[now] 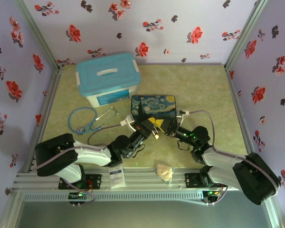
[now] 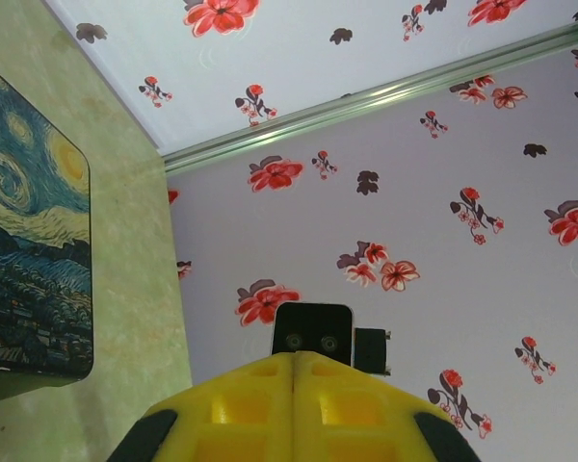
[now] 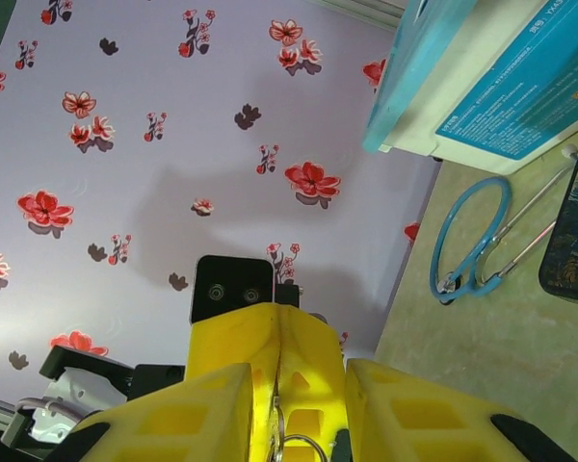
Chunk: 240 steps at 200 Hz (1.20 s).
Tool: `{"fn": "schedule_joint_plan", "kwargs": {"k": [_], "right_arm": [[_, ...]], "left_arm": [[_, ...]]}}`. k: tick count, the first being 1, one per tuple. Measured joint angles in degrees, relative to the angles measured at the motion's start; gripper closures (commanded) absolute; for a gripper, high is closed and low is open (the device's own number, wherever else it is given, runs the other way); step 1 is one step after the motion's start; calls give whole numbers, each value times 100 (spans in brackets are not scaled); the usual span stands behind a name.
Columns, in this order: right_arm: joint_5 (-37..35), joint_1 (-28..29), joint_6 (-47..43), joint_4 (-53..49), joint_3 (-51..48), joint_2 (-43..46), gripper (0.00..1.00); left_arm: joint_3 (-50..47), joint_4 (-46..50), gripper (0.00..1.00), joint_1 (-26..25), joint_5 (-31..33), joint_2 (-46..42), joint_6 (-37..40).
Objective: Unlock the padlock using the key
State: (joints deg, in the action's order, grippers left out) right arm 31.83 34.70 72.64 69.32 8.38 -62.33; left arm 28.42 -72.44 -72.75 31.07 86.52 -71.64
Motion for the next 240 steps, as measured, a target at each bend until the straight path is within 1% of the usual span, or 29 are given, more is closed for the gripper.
{"fn": "schedule_joint_plan", "kwargs": {"k": [44,62,98,115,157,169,197,240], "right_arm": [[114,63,-2,33,0,0,72],[155,63,-11,11,0,50,75],[162,63,-35,-138,2,221,74],[160,63,-61,-192,4,227,71],[162,63,-52,-96,37,-9,72],[162,68,-39,-22,48,-103,75],[162,72,-35,72,96,-247,76],[205,72,-15,122,131,-308,88]], "left_arm": [[0,0,100,118,-7,-2,-4],[0,2,100,179,-24,-24,13],[0,-2,100,179,-153,-109,17],[0,0,100,177,-179,-109,2],[0,2,100,177,-238,-85,-50],[0,2,100,177,-247,-46,-72],[0,2,100,175,-269,4,-173],[-33,-39,100,177,-225,15,-264]]}}
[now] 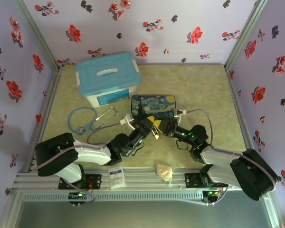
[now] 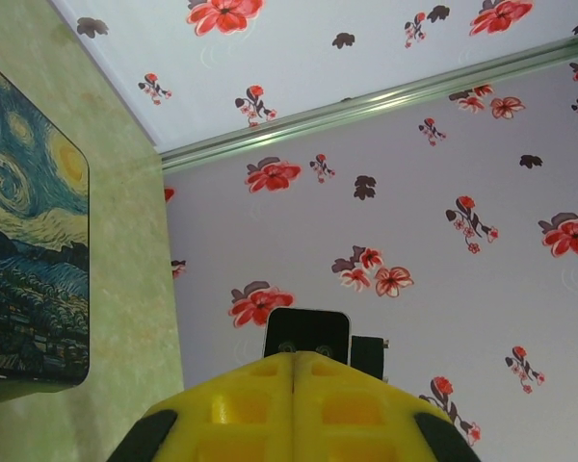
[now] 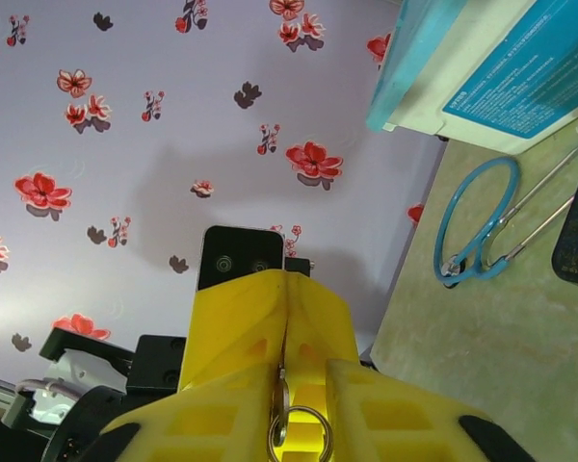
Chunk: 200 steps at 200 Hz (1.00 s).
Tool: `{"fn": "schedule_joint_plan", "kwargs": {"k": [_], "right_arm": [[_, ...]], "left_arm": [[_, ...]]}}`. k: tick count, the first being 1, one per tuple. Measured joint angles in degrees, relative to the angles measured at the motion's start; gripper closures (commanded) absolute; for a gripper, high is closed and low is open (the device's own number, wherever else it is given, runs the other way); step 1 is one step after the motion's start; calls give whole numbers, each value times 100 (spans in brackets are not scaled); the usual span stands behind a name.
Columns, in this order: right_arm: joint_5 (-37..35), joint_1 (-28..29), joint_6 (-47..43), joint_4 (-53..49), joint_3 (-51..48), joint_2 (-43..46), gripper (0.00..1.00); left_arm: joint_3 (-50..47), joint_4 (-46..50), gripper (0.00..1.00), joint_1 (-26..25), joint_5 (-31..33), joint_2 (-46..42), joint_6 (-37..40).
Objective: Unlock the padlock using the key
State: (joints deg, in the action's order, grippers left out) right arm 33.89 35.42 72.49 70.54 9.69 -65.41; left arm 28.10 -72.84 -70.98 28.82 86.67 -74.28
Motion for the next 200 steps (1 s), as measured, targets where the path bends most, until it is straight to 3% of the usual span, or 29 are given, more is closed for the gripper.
{"fn": "schedule_joint_plan", "kwargs": {"k": [35,111,126,152,160,191,200], "right_arm": [[13,0,11,35,11,-2,100],[-7,0,13,-162,7,109,100],[-9,0,9,-245,-7,188,100],[-35,0,-74,-608,-44,511,100],[-57,0,-146,-800,-48,678,100],[-114,-59,-446,-1829,-105,1473,100],[-114,-90,-514,-2135,-122,1661,100]], "left_arm": [[-22,-2,100,0,13,7,-63],[-83,-55,100,0,26,13,-63],[-85,-52,85,0,0,13,-28],[-186,-9,73,28,-35,-107,199],[-240,109,63,59,-33,-240,286],[-236,1200,40,192,-59,-1021,398],[-140,1722,38,223,-101,-1222,448]]}}
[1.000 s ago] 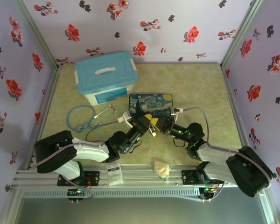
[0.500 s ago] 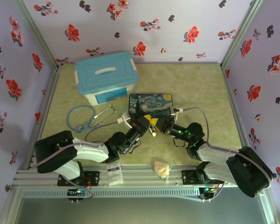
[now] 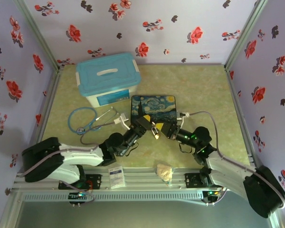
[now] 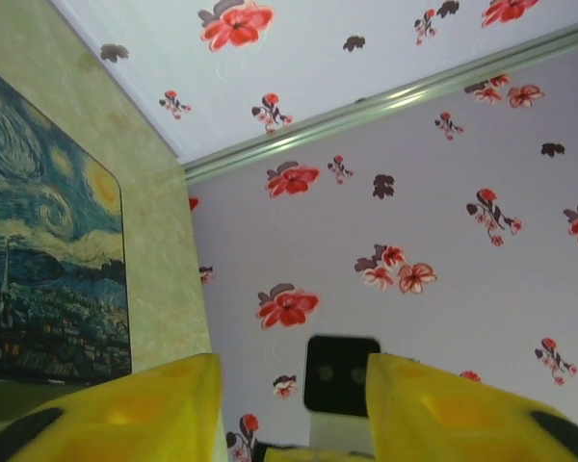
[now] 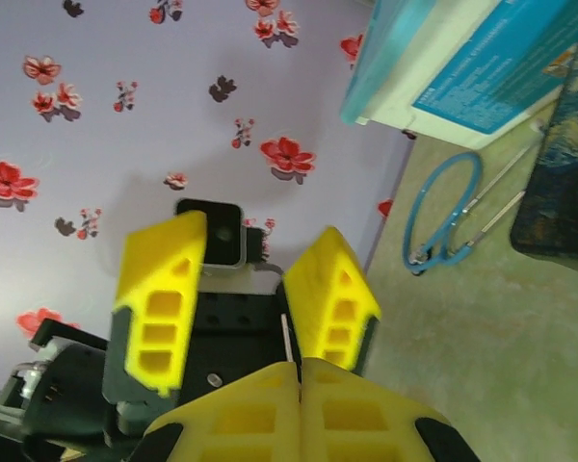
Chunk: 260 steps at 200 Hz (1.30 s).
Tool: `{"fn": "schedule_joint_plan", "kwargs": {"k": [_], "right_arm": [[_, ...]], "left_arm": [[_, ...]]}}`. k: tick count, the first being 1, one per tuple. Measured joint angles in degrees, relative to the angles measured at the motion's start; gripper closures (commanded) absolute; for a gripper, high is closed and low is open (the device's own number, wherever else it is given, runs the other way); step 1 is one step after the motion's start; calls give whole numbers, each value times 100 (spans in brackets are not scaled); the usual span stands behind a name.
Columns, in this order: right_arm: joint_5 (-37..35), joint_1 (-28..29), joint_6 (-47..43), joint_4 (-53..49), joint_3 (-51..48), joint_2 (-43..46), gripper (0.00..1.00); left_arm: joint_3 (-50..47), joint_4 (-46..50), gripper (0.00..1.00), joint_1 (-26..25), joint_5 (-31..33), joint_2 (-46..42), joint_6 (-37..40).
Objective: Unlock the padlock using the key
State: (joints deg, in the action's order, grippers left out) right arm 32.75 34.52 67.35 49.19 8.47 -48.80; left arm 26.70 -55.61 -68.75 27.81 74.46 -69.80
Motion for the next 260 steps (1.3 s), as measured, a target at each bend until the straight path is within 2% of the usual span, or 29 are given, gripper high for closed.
{"fn": "schedule_joint_plan", "kwargs": {"k": [31,53,80,98,156,204,260], "right_arm": [[-7,-275,-293,-1344,-2,649,100],[-205,-525,-710,-2898,155,1126,100],[-409,-822,-1134,-4221,339,1388,100],[-479,-920,-1255,-4719,339,1419,100],[-581,-942,-1451,-5401,337,1873,100],[-581,-942,-1491,-5560,234,2218,100],[-581,-942,-1488,-5574,63,2260,100]], "left_arm": [[356,1370,38,92,-319,-190,162],[361,2177,39,173,-566,-155,240],[654,3040,38,240,-981,310,509],[831,3150,38,238,-1189,767,619],[1440,3394,38,243,-1464,2105,927],[2227,3801,43,291,-1484,2647,1198],[2308,4103,44,315,-1486,2859,1207]]}}
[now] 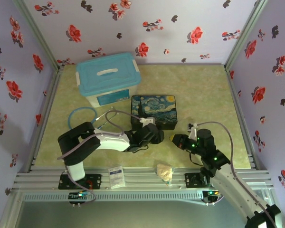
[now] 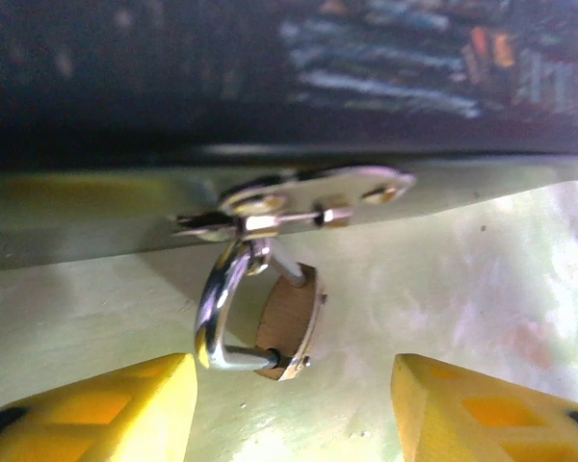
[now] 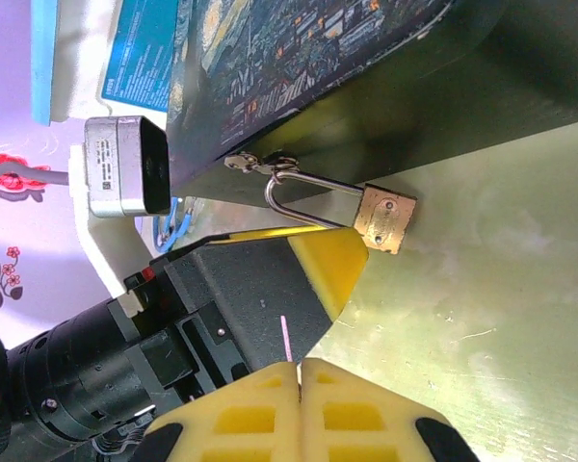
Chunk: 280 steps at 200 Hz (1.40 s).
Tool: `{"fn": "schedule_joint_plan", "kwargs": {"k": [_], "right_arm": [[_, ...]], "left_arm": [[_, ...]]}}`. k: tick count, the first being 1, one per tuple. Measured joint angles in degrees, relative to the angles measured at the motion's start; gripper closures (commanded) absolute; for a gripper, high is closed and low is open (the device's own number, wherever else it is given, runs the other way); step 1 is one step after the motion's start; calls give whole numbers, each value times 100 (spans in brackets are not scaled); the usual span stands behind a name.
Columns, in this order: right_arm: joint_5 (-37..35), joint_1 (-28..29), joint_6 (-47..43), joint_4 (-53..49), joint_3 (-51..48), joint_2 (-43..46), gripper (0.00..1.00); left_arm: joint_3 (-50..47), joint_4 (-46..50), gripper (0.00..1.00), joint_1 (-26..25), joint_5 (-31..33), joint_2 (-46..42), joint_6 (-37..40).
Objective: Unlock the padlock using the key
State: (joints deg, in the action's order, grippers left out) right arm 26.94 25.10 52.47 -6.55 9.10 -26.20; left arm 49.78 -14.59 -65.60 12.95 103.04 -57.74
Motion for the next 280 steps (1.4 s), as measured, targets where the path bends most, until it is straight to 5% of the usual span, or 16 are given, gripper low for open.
{"fn": "schedule_joint_plan", "kwargs": {"k": [69,133,155,179,280], "right_arm": [[-44,0,-2,4,-149,7,100],[-155,0,-7,-164,-160,201,100],[-168,0,-4,-181,-173,225,100],[-170,0,-2,-192,-175,227,100],[-170,0,66,-232,-433,638,100]], "left_arm": [[-17,-437,53,-2,157,293,-28],[490,-413,80,264,129,723,52],[682,-428,79,339,20,868,74],[741,-446,67,363,-33,920,122],[568,-675,80,107,289,925,28]]}}
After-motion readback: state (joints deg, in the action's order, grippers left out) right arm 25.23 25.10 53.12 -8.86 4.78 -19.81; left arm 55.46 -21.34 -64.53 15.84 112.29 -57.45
